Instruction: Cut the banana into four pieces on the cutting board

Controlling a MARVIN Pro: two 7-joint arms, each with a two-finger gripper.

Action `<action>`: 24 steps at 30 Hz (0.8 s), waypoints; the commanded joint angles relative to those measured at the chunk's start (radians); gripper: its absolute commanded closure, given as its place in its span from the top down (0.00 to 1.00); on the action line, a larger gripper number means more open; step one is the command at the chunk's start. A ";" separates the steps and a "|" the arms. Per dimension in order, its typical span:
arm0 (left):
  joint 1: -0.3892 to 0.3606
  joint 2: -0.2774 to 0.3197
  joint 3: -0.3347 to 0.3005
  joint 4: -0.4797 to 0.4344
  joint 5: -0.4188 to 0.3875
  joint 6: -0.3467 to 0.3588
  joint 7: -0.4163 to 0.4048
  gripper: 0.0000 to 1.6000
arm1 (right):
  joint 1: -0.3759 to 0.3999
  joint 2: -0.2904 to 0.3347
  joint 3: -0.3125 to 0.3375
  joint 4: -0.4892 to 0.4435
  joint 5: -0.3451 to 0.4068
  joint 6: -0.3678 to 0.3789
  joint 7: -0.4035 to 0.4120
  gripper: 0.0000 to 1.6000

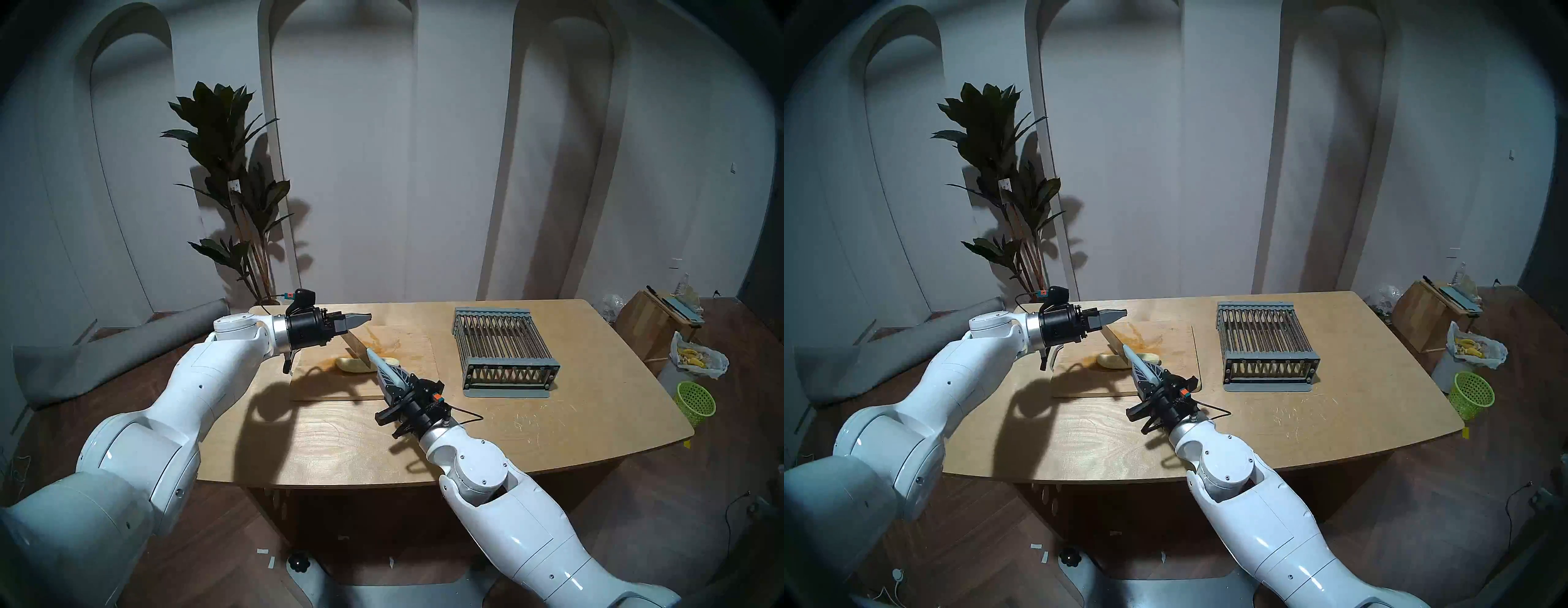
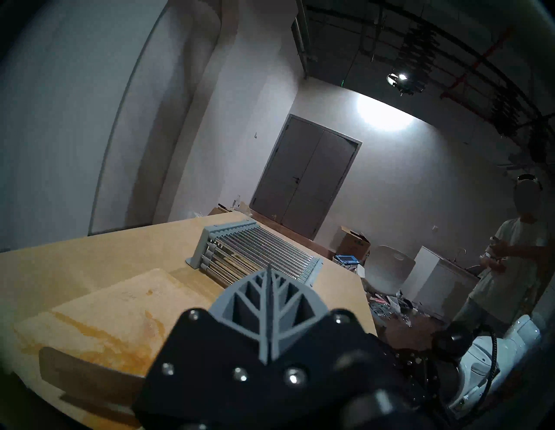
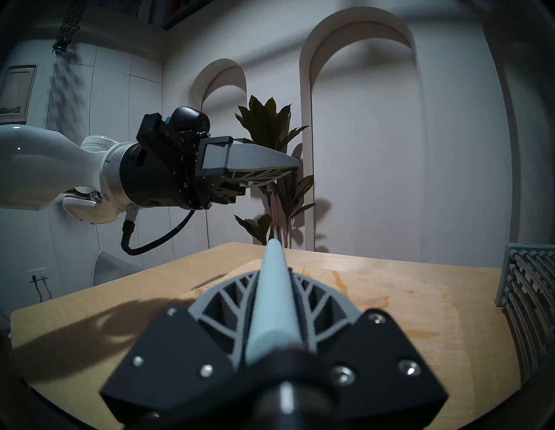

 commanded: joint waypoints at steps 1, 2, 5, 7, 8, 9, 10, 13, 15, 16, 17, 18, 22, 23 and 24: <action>-0.047 -0.008 0.022 0.025 0.018 -0.028 -0.053 0.00 | 0.021 -0.015 -0.002 -0.010 -0.003 -0.019 0.000 0.00; -0.046 -0.007 0.030 0.026 0.026 -0.035 -0.058 0.00 | 0.021 -0.015 -0.003 -0.009 -0.003 -0.019 0.000 0.00; -0.041 -0.010 0.041 0.031 0.031 -0.046 -0.067 0.00 | 0.020 -0.016 -0.007 -0.008 -0.003 -0.019 0.002 0.00; -0.040 -0.010 0.051 0.038 0.040 -0.052 -0.072 0.00 | 0.021 -0.015 -0.009 -0.008 -0.002 -0.019 0.003 0.00; -0.038 -0.008 0.056 0.039 0.047 -0.057 -0.075 0.00 | 0.021 -0.015 -0.010 -0.008 -0.002 -0.018 0.003 0.00; -0.035 -0.007 0.060 0.036 0.051 -0.060 -0.076 0.00 | 0.021 -0.014 -0.011 -0.008 -0.002 -0.018 0.002 0.00; -0.030 -0.004 0.066 0.029 0.058 -0.063 -0.076 0.00 | 0.021 -0.014 -0.011 -0.006 -0.002 -0.018 0.001 0.00; -0.021 -0.001 0.074 0.019 0.068 -0.071 -0.072 0.00 | 0.022 -0.014 -0.012 -0.005 -0.002 -0.017 0.000 0.00; -0.011 0.001 0.079 0.010 0.077 -0.081 -0.071 0.00 | 0.023 -0.015 -0.014 -0.003 -0.001 -0.018 0.000 0.00; -0.009 0.001 0.081 0.009 0.080 -0.084 -0.069 0.00 | 0.023 -0.015 -0.015 -0.003 0.000 -0.018 0.000 0.00; -0.007 0.002 0.082 0.007 0.082 -0.086 -0.067 0.00 | 0.023 -0.015 -0.015 -0.003 0.000 -0.018 0.000 0.00; -0.004 0.006 0.086 -0.001 0.090 -0.092 -0.057 0.00 | 0.023 -0.015 -0.015 -0.003 -0.001 -0.018 -0.001 0.00; 0.008 0.015 0.097 -0.020 0.113 -0.107 -0.030 0.00 | 0.023 -0.015 -0.017 -0.004 -0.001 -0.017 -0.002 0.00; 0.020 0.022 0.105 -0.037 0.129 -0.118 -0.007 0.00 | 0.023 -0.015 -0.017 -0.004 -0.001 -0.017 -0.003 0.00; 0.030 0.026 0.106 -0.051 0.135 -0.116 0.010 0.00 | 0.023 -0.015 -0.018 -0.004 -0.001 -0.017 -0.004 0.00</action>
